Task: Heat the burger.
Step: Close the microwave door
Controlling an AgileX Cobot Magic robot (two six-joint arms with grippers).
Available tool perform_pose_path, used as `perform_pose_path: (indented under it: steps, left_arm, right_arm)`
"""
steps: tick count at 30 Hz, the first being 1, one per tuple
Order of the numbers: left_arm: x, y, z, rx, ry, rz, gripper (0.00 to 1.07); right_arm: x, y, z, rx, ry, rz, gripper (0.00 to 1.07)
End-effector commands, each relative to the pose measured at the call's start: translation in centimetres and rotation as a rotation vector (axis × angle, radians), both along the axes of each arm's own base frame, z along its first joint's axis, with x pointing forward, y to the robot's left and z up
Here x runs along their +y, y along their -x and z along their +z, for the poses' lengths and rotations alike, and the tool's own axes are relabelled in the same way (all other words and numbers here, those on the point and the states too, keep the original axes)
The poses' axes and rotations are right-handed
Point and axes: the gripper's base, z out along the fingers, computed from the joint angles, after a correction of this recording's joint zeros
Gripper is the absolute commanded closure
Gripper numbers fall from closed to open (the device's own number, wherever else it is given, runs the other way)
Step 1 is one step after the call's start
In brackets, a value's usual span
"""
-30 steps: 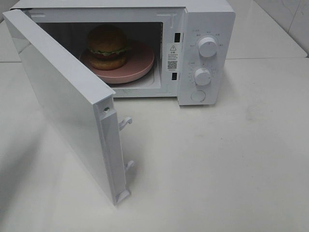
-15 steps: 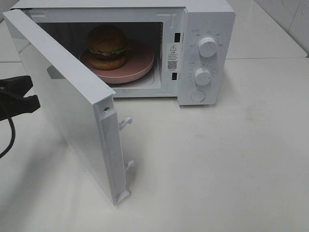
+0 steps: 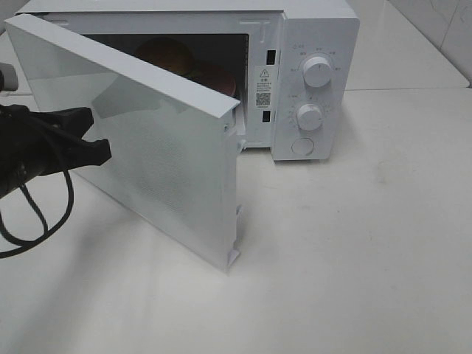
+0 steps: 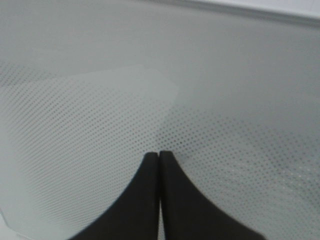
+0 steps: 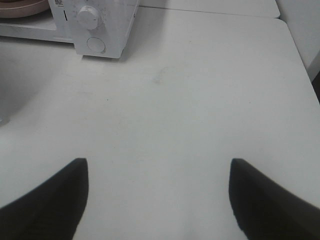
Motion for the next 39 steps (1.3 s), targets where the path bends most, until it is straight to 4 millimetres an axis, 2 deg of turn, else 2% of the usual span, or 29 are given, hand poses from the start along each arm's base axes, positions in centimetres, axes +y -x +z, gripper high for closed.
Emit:
perform_pose_path:
  steps: [1, 4, 9, 20, 22, 27, 31, 34, 36, 39]
  left_arm:
    - [-1.0, -0.6, 0.6, -0.025, 0.022, 0.012, 1.07]
    - [-1.7, -0.9, 0.8, -0.033, 0.017, 0.01, 1.07]
    - [-3.8, -2.4, 1.3, -0.017, 0.001, -0.002, 1.07]
    - [-5.5, -4.8, 2.0, -0.007, 0.015, -0.003, 1.07]
    - [-6.3, -5.9, 2.1, -0.002, 0.019, -0.006, 1.07]
    - [-7.2, -6.8, 1.9, 0.003, 0.021, -0.013, 1.07]
    - [-8.9, -7.7, 2.0, -0.019, 0.024, -0.039, 1.07]
    - [-9.3, -7.8, 2.0, -0.02, 0.026, -0.044, 1.07]
    - [-10.1, -8.9, 1.9, 0.0, 0.035, -0.039, 1.07]
    - [-10.3, -9.2, 1.8, 0.008, 0.033, -0.035, 1.07]
  right_arm:
    - [0.0, 0.4, -0.1, -0.027, 0.004, -0.005, 0.32]
    - [0.0, 0.4, -0.1, -0.027, 0.004, -0.005, 0.32]
    - [0.0, 0.4, -0.1, -0.027, 0.004, -0.005, 0.32]
    - [0.0, 0.4, -0.1, -0.027, 0.004, -0.005, 0.32]
    - [0.0, 0.4, -0.1, -0.027, 0.005, -0.006, 0.32]
    - [0.0, 0.4, -0.1, -0.027, 0.005, -0.006, 0.32]
    - [0.0, 0.4, -0.1, -0.027, 0.005, -0.006, 0.32]
    - [0.0, 0.4, -0.1, -0.027, 0.005, -0.006, 0.32]
    - [0.0, 0.4, -0.1, -0.027, 0.005, -0.006, 0.32]
    - [0.0, 0.4, -0.1, -0.027, 0.005, -0.006, 0.32]
